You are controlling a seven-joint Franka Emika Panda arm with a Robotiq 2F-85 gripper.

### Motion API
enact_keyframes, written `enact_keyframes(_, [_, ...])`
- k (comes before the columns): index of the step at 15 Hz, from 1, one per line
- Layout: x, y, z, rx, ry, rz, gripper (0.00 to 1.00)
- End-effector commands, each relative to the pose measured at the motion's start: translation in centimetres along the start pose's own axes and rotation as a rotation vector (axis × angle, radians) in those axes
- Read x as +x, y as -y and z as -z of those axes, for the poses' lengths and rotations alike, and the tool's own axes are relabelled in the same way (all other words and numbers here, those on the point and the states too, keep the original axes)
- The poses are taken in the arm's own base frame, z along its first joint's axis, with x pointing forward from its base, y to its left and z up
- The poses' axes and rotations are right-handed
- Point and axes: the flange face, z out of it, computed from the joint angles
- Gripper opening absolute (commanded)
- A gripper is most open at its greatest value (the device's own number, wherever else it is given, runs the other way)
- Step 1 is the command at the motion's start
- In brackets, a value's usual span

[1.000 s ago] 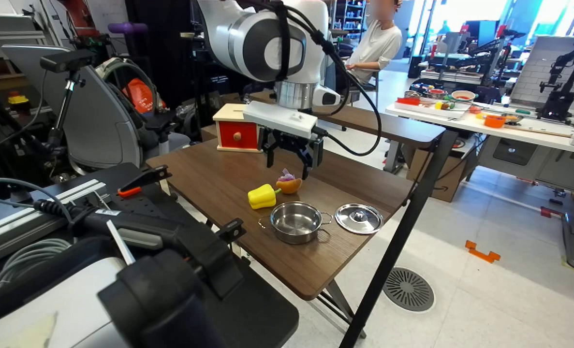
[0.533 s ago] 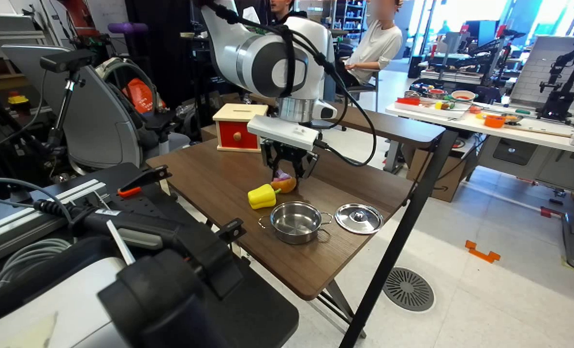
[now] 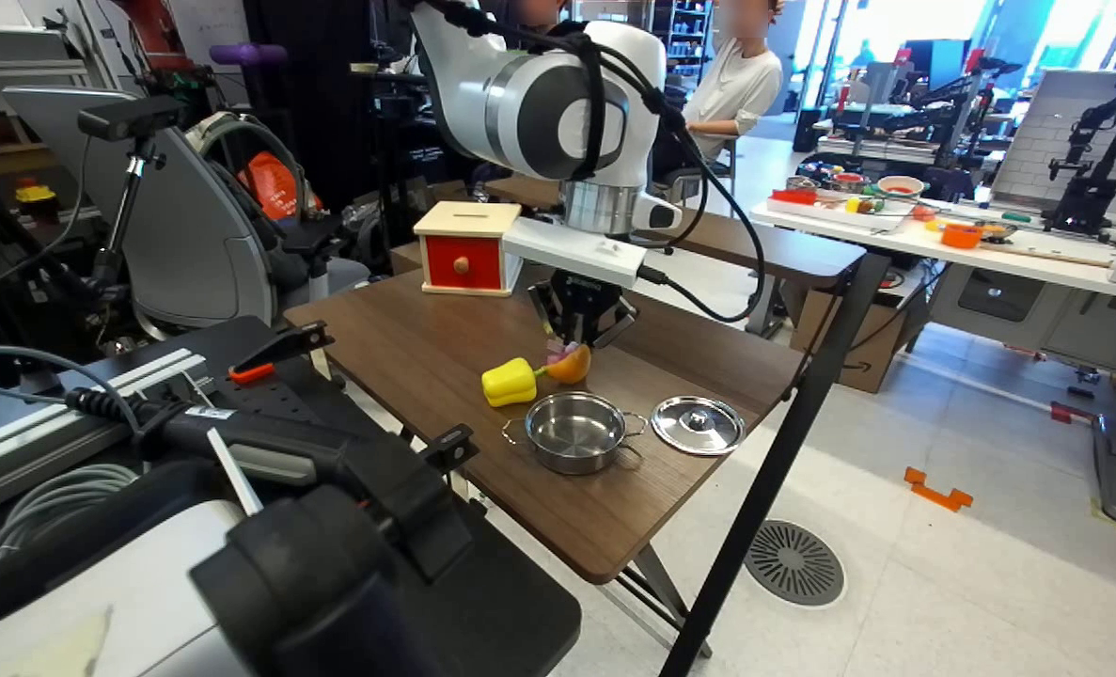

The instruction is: Pick up the bear plush toy from the table and put it in the pot

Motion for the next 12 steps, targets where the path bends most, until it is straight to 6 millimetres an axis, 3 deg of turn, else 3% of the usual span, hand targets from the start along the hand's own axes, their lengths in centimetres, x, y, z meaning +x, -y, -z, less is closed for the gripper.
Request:
enact_keyframes(1, [-0.3, -0.5, 2.8, -0.027, 0.001, -0.013, 0.04])
enact_keyframes(5, [-1.1, -0.8, 6.0, -0.038, -0.021, -0.021, 0.04])
enact_keyframes(12, [-6.0, -1.5, 11.0, -0.033, 0.021, -0.070, 0.04])
